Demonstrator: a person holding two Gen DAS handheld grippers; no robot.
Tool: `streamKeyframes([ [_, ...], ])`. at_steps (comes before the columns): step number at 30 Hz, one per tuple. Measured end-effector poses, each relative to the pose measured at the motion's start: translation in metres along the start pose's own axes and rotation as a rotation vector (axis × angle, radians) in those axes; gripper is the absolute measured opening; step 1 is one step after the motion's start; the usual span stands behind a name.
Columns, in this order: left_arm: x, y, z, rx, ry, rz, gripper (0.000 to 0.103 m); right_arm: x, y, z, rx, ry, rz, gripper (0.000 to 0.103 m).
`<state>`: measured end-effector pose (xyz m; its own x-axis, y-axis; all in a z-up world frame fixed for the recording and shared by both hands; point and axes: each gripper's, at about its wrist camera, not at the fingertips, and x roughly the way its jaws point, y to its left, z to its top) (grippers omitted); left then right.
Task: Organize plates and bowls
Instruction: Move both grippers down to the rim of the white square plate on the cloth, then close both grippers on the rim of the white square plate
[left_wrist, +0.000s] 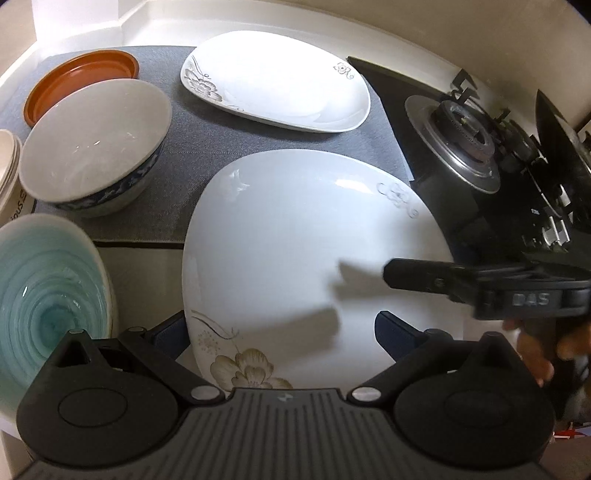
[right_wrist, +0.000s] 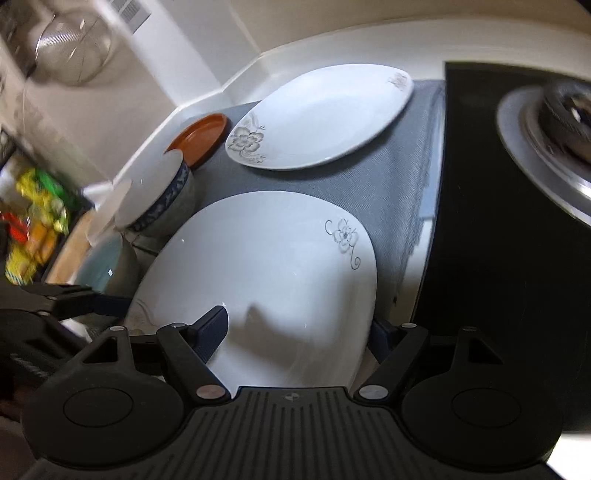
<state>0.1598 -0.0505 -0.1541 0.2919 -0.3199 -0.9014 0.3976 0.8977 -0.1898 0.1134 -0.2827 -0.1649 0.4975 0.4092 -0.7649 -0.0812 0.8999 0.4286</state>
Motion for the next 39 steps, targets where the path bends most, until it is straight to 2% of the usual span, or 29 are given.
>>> streamKeyframes([
  [3, 0.003, 0.002, 0.006, -0.009, 0.006, 0.004, 0.100, -0.005, -0.006, -0.003, 0.089, -0.004, 0.026, 0.081],
  [5, 0.004, 0.004, 0.011, -0.013, 0.014, 0.021, 0.096, -0.007, -0.007, -0.006, 0.102, -0.009, 0.025, 0.079],
  [7, 0.005, 0.004, 0.015, -0.013, 0.019, 0.040, 0.090, -0.010, -0.008, -0.009, 0.105, -0.026, 0.003, 0.069],
  [9, 0.007, 0.004, 0.019, -0.002, 0.017, 0.068, 0.084, -0.014, -0.011, -0.013, 0.114, -0.043, -0.029, 0.047],
  [12, 0.013, -0.002, 0.023, 0.038, 0.032, 0.127, 0.071, -0.017, -0.019, -0.018, 0.166, -0.071, -0.051, 0.031],
  [14, 0.015, -0.006, 0.024, 0.073, 0.041, 0.161, 0.069, -0.018, -0.022, -0.021, 0.203, -0.096, -0.053, 0.031],
  [20, 0.015, -0.003, 0.030, 0.070, 0.080, 0.151, 0.067, -0.018, -0.020, -0.026, 0.221, -0.135, -0.063, 0.035],
  [22, 0.013, -0.002, 0.034, 0.068, 0.083, 0.156, 0.057, -0.018, -0.020, -0.030, 0.235, -0.150, -0.055, 0.036],
  [23, 0.011, 0.001, 0.035, 0.070, 0.086, 0.160, 0.054, -0.018, -0.019, -0.030, 0.231, -0.151, -0.065, 0.035],
  [25, 0.008, 0.003, 0.037, 0.084, 0.089, 0.170, 0.044, -0.019, -0.013, -0.031, 0.203, -0.150, -0.122, 0.024],
  [26, 0.006, 0.003, 0.037, 0.092, 0.091, 0.171, 0.043, -0.019, -0.011, -0.031, 0.188, -0.148, -0.151, 0.020],
  [34, 0.000, -0.004, 0.045, 0.142, 0.093, 0.162, 0.027, -0.035, -0.009, -0.026, 0.168, -0.188, -0.198, 0.017],
  [39, 0.000, -0.005, 0.056, 0.153, 0.068, 0.141, 0.026, -0.045, -0.017, -0.017, 0.187, -0.233, -0.188, 0.016],
])
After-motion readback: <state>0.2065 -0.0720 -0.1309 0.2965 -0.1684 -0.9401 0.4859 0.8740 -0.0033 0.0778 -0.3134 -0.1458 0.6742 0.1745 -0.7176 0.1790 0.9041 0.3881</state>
